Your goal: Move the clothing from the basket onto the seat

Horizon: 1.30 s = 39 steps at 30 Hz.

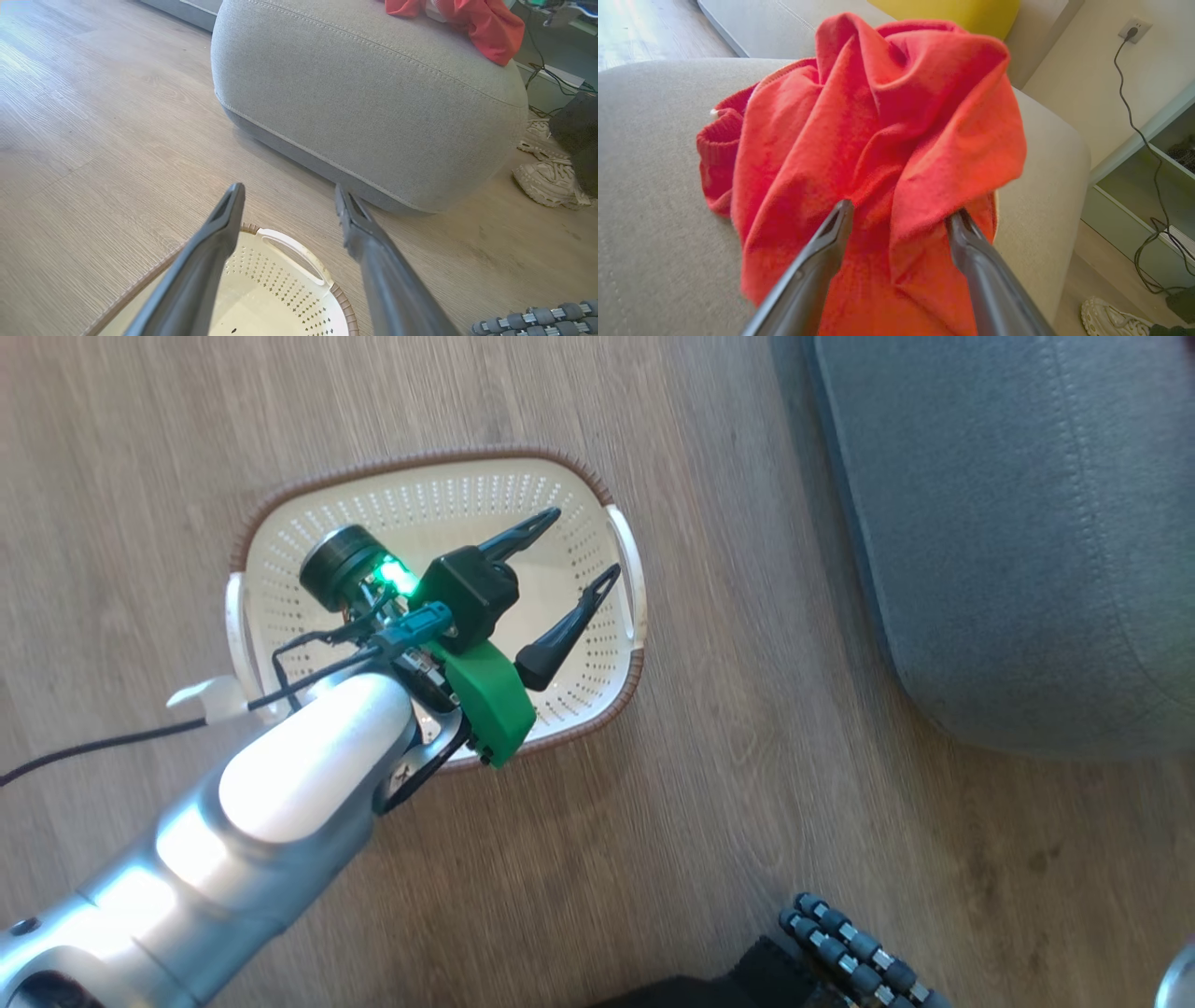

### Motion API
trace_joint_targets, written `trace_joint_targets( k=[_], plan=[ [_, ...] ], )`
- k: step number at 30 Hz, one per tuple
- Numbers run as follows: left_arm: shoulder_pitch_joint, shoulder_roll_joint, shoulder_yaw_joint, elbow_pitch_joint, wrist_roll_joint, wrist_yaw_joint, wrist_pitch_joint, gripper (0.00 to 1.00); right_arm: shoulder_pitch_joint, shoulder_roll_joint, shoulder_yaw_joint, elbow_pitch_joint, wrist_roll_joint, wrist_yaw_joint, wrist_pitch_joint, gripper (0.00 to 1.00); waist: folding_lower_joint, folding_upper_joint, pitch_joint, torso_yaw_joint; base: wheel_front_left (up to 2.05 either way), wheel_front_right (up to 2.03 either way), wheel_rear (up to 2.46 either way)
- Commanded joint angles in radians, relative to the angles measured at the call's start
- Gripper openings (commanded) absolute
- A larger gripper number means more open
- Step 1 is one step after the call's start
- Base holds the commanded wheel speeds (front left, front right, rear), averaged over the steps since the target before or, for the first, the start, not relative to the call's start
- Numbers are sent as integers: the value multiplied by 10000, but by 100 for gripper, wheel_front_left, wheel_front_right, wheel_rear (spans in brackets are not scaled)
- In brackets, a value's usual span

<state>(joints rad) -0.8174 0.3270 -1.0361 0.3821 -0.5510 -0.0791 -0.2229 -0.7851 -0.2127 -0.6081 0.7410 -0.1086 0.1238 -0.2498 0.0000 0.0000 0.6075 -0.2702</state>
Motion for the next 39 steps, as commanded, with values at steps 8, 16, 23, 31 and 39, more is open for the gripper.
trace_joint_targets(
  k=[8,16,23,31,39],
  plan=[
    [283,-307,570,254,-249,77,-330,100,1706,434,1610,-2176,769,69,-119,100,0,0,-943,398,0,0,0],
    [707,-529,1362,466,-288,234,-383,100,2204,552,3029,-2915,1320,69,-119,100,0,0,-1718,1108,0,0,0],
    [1555,-680,2756,422,-35,342,-386,100,2399,640,4193,-3156,1692,69,-120,100,0,0,-2555,1975,0,0,0],
    [2762,-827,4723,494,445,460,-387,100,2509,610,5538,-2920,2179,69,-120,100,0,0,-3431,2736,0,0,0],
    [3969,-1041,6623,475,1123,525,-388,100,3035,784,6473,-3063,2581,69,-120,100,0,0,-4155,3119,0,0,0]
  ],
)
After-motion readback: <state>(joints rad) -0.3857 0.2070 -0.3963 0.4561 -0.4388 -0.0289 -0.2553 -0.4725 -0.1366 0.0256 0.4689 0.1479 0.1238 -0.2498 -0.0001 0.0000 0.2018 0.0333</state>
